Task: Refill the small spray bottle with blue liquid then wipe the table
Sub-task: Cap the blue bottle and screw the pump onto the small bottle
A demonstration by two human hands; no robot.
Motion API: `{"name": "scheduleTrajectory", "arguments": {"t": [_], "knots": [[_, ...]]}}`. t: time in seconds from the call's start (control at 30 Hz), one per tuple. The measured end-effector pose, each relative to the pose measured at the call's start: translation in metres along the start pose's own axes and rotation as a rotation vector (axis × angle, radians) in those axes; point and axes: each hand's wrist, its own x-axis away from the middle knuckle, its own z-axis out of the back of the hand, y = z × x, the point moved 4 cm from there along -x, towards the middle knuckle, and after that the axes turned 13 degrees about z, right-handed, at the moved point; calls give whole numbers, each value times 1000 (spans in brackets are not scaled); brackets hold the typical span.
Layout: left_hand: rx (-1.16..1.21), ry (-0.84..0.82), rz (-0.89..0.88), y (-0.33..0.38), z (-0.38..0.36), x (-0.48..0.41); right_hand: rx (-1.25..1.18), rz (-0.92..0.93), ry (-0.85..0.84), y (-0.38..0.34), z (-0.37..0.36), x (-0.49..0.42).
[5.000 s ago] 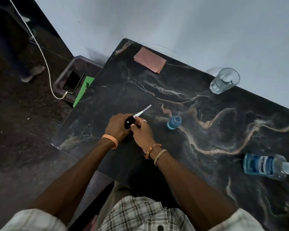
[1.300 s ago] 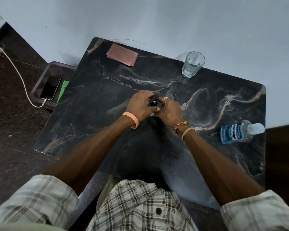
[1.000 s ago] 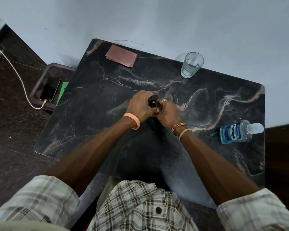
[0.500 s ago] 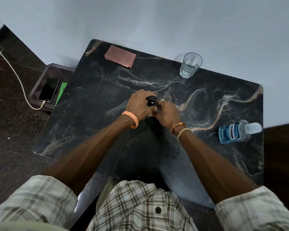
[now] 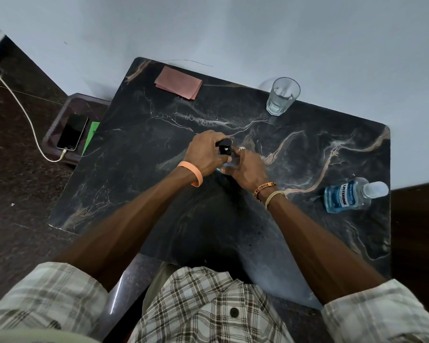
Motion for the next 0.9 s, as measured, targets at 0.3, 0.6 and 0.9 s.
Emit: {"name": "scheduleTrajectory", "arguments": {"t": [0.3,0.6,0.9], "knots": [[40,-82,17,13,34,-13,56,57,-18,-2,3,1],[52,-114,23,8,32,-14,-9,8,43,-2,-3,1],[27,-148,-39,9,20,-11,-9,-1,53,2,-5,-1]]}}
